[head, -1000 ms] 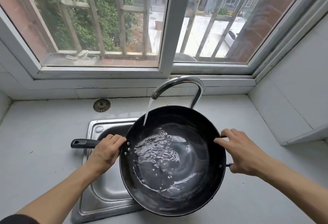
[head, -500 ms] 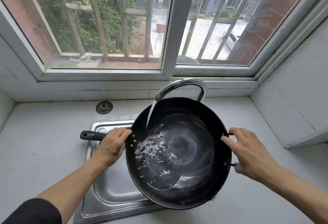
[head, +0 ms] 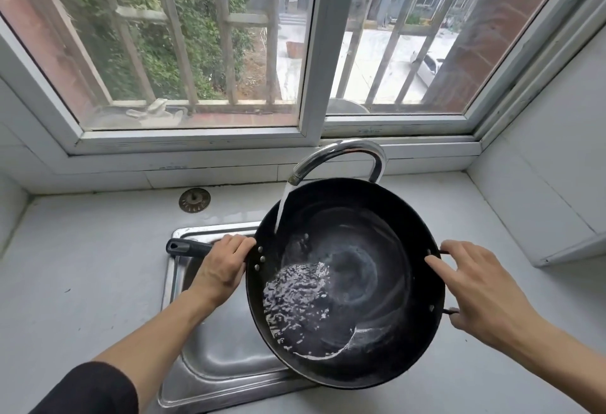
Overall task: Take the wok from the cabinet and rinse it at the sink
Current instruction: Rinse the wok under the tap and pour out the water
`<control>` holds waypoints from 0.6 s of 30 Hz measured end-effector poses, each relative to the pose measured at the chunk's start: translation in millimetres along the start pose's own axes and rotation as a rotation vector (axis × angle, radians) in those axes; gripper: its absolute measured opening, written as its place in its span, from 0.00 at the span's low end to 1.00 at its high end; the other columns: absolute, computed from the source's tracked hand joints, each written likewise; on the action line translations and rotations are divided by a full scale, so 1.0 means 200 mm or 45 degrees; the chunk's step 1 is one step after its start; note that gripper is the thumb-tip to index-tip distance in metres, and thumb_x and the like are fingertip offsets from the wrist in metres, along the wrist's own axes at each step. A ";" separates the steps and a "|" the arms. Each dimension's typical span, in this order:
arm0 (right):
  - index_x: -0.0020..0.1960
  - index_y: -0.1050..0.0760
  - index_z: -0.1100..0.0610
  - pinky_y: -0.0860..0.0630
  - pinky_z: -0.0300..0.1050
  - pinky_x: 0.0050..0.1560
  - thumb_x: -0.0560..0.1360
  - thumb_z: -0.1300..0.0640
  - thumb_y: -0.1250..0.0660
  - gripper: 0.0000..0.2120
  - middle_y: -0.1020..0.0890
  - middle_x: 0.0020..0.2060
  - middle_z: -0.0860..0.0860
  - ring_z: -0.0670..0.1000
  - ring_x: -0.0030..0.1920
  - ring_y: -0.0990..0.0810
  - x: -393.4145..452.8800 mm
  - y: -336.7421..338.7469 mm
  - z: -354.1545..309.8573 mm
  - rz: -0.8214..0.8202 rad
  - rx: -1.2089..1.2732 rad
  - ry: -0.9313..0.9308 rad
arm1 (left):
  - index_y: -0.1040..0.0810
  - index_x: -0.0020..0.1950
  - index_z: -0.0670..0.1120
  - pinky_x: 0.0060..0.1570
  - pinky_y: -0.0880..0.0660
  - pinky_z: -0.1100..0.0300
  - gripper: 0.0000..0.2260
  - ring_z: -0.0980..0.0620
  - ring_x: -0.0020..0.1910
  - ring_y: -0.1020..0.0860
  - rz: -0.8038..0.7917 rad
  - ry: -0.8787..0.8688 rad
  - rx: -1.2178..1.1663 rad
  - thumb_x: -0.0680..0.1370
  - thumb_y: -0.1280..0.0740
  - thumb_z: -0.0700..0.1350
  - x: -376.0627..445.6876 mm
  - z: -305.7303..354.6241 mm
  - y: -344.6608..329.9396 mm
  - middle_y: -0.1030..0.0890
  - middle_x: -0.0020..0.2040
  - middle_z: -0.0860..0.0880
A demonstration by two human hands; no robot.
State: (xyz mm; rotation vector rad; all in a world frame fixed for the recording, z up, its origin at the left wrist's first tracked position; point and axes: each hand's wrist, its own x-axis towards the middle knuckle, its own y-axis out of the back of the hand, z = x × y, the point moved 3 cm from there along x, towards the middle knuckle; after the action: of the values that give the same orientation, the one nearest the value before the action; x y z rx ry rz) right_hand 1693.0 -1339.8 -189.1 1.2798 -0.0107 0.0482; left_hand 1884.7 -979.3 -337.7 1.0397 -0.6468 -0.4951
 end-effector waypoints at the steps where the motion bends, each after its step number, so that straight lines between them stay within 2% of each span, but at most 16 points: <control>1: 0.52 0.22 0.57 0.22 0.53 0.47 0.40 0.62 0.23 0.39 0.24 0.52 0.57 0.60 0.48 0.24 0.00 0.00 0.00 -0.003 -0.002 0.001 | 0.28 0.61 0.44 0.48 0.25 0.50 0.20 0.43 0.46 0.26 -0.004 -0.005 0.009 0.69 0.40 0.36 0.00 0.00 0.00 0.23 0.51 0.46; 5: 0.53 0.21 0.56 0.21 0.52 0.47 0.38 0.60 0.23 0.41 0.24 0.52 0.57 0.60 0.49 0.23 0.01 0.00 0.01 -0.026 0.013 0.012 | 0.27 0.61 0.43 0.49 0.25 0.51 0.23 0.44 0.47 0.25 0.002 -0.015 0.009 0.67 0.35 0.32 -0.02 0.01 0.01 0.22 0.51 0.46; 10: 0.59 0.24 0.53 0.21 0.49 0.50 0.41 0.58 0.23 0.44 0.24 0.54 0.54 0.57 0.52 0.22 0.05 -0.07 -0.02 -0.126 0.095 0.038 | 0.26 0.61 0.43 0.49 0.25 0.52 0.20 0.44 0.47 0.25 -0.017 0.014 0.086 0.70 0.44 0.39 -0.10 -0.05 0.08 0.21 0.50 0.47; 13: 0.61 0.26 0.52 0.21 0.48 0.51 0.42 0.56 0.23 0.46 0.25 0.55 0.54 0.57 0.53 0.22 0.10 -0.11 -0.08 -0.164 0.144 0.074 | 0.26 0.61 0.43 0.47 0.23 0.49 0.20 0.44 0.46 0.26 -0.038 0.043 0.145 0.71 0.44 0.39 -0.17 -0.10 0.14 0.21 0.49 0.46; 18: 0.62 0.26 0.53 0.22 0.47 0.53 0.43 0.55 0.22 0.46 0.25 0.55 0.54 0.57 0.52 0.23 0.18 -0.14 -0.20 -0.173 0.214 0.147 | 0.26 0.61 0.44 0.46 0.22 0.50 0.20 0.44 0.47 0.25 -0.041 0.086 0.239 0.71 0.43 0.40 -0.30 -0.15 0.26 0.21 0.51 0.47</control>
State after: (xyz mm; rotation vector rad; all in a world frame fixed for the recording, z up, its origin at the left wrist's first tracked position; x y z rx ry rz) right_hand 1729.9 -1309.1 -226.7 1.4411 0.1830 0.0057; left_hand 1866.9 -899.3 -316.2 1.2403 -0.6259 -0.4314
